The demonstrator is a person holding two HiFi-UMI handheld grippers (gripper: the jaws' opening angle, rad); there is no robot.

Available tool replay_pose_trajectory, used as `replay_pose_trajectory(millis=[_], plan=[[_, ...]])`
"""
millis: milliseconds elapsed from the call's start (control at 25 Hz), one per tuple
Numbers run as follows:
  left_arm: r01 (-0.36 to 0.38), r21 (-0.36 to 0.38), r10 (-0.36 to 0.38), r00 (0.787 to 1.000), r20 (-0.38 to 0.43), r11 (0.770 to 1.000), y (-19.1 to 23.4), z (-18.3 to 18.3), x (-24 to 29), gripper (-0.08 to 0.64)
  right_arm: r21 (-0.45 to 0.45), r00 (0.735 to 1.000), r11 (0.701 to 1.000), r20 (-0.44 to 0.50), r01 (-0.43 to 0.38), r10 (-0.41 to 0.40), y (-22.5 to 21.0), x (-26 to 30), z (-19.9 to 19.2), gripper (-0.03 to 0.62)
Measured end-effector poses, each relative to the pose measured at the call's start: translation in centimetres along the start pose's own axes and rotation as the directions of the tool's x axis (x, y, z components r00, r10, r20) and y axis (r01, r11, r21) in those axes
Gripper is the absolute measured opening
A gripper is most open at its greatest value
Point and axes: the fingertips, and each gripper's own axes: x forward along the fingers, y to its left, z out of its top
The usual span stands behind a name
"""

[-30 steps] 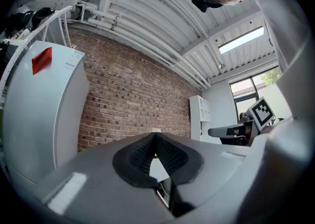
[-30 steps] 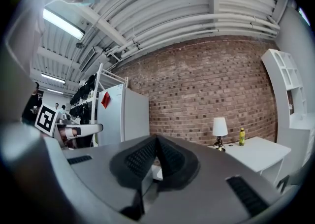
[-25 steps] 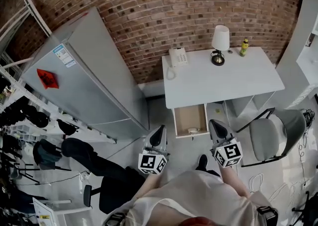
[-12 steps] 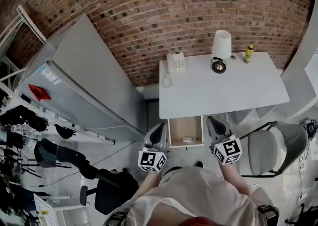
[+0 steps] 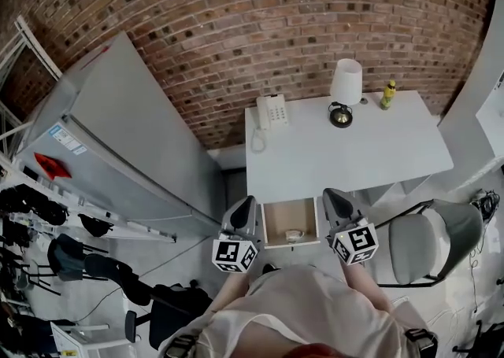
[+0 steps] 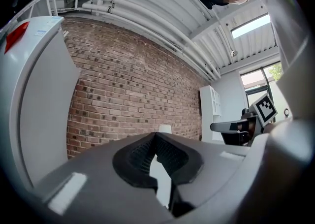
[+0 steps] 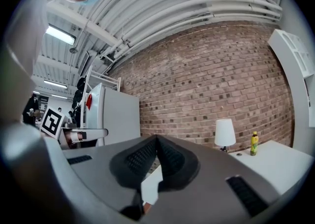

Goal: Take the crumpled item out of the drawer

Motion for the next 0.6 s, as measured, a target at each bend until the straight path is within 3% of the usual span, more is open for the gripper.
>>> replay_pose_trajectory(millis=[600], plan=[[0.038, -0.056, -0.043, 0.996, -0.078, 0.998, 5.3, -3.3, 0.9, 0.009, 0.003, 0.995, 0.999, -0.093, 0.047, -0.046, 2.1, 4.3, -3.0, 0.0]])
